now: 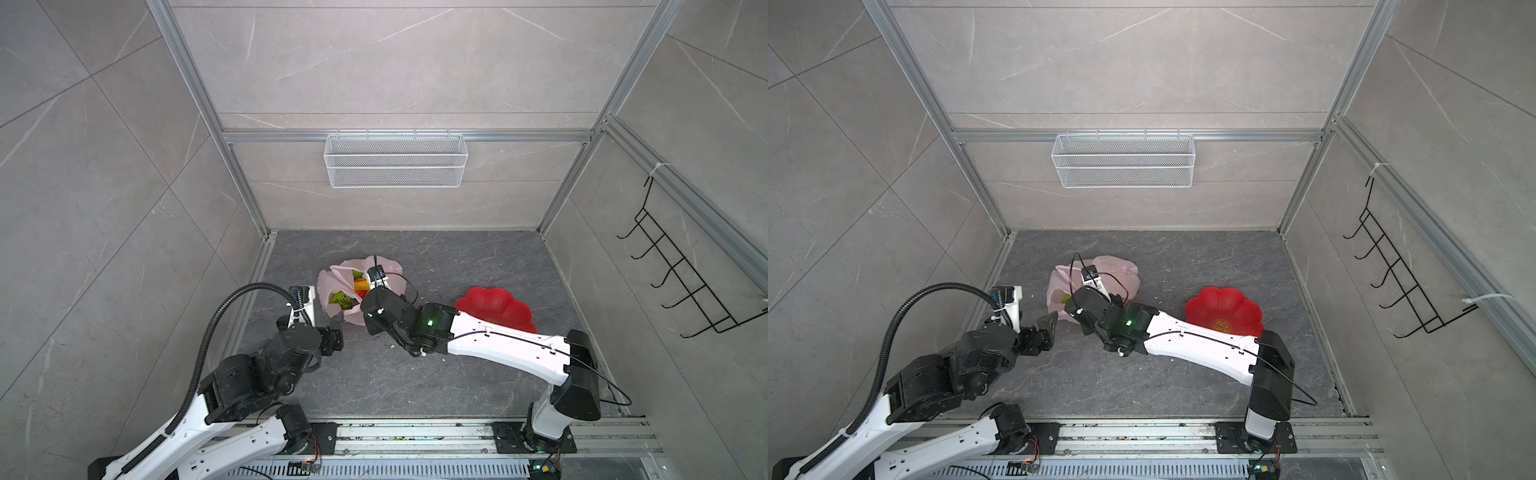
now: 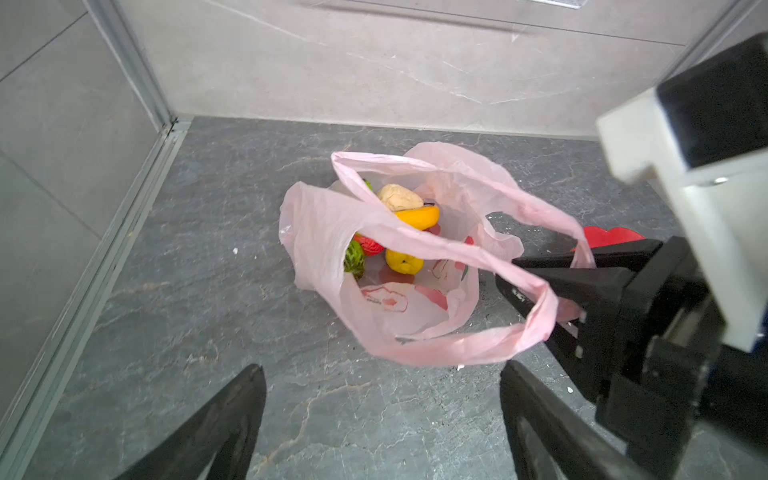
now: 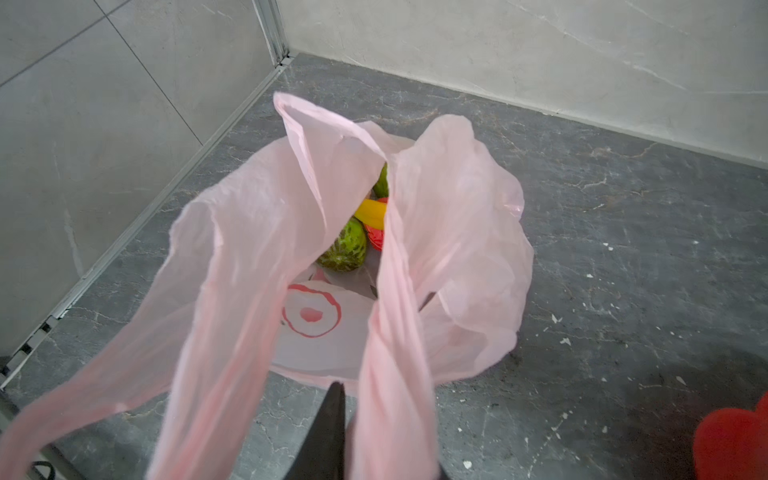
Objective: Take the fake fruits out of the plastic bag
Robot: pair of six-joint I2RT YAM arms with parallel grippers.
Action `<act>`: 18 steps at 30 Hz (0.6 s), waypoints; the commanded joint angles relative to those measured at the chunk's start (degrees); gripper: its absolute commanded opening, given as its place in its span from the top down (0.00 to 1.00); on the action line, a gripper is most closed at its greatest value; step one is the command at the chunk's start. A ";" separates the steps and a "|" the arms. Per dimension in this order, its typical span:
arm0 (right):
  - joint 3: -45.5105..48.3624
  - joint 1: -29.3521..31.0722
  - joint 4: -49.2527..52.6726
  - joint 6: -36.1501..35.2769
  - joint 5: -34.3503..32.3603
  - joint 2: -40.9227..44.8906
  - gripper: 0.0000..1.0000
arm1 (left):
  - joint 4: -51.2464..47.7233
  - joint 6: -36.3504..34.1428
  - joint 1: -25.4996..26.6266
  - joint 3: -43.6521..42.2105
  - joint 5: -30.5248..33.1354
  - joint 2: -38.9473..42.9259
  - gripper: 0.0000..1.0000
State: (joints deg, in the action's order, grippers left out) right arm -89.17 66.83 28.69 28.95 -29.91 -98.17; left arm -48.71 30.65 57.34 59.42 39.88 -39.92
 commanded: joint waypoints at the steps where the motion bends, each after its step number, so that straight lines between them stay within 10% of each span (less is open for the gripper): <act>1: 2.35 -1.12 -3.16 0.43 1.12 4.00 0.79 | 7.87 -6.96 0.05 0.98 -2.02 -4.27 0.09; 18: 4.25 -3.40 -4.87 1.42 5.19 6.19 0.79 | 10.80 -11.75 -6.43 1.17 -7.74 -11.72 0.27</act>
State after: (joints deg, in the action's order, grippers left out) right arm -85.27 63.92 24.93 29.21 -25.41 -93.27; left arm -40.36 20.10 52.31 60.88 34.89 -53.01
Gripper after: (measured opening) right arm 0.207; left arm 0.752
